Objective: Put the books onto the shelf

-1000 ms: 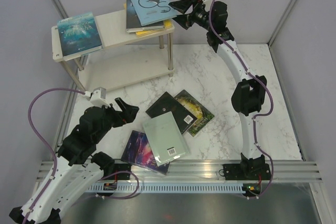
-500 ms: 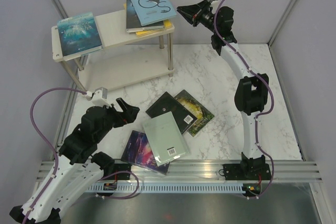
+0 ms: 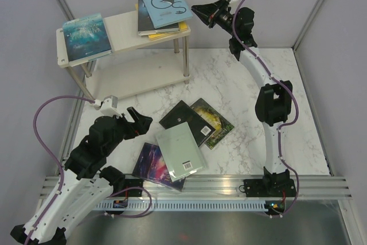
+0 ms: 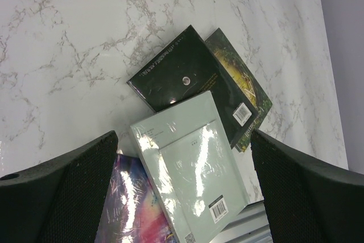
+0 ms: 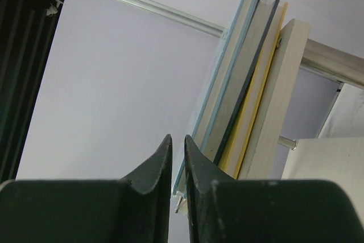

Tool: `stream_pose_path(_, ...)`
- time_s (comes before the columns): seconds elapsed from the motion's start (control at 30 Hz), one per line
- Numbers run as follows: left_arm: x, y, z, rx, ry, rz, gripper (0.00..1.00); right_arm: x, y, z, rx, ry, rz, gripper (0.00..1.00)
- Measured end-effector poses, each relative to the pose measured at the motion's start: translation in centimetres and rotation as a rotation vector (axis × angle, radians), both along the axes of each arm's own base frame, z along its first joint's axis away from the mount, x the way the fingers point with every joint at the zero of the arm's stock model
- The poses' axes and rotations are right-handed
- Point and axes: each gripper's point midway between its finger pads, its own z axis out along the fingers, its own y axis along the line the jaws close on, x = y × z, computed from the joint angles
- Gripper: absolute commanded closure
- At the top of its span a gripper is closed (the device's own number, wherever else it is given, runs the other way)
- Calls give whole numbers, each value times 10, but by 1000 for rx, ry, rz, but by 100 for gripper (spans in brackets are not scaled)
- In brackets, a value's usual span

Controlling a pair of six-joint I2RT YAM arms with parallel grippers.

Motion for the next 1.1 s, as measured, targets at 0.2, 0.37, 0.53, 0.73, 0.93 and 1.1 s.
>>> stream_pose_path(0.2,0,0,-1,2,3,0,1,-6,14,8,21,-24,28,84)
stream_pose_path(0.37,0,0,-2,2,3,0,1,-11,28,11,44,-40,54,83)
stream_pose_path(0.53,0,0,-2,2,3,0,1,-12,37,9,75,-37,68,84)
stream_pose_path(0.73,0,0,-2,4,6,0,1,-11,43,8,113,-40,74,84)
stream_pose_path(0.93,1,-1,-3,5,8,0,1,-11,47,6,137,-38,84,89)
stream_pose_path(1.1,2,-1,-4,8,14,0,1,-11,41,-1,143,-44,71,89)
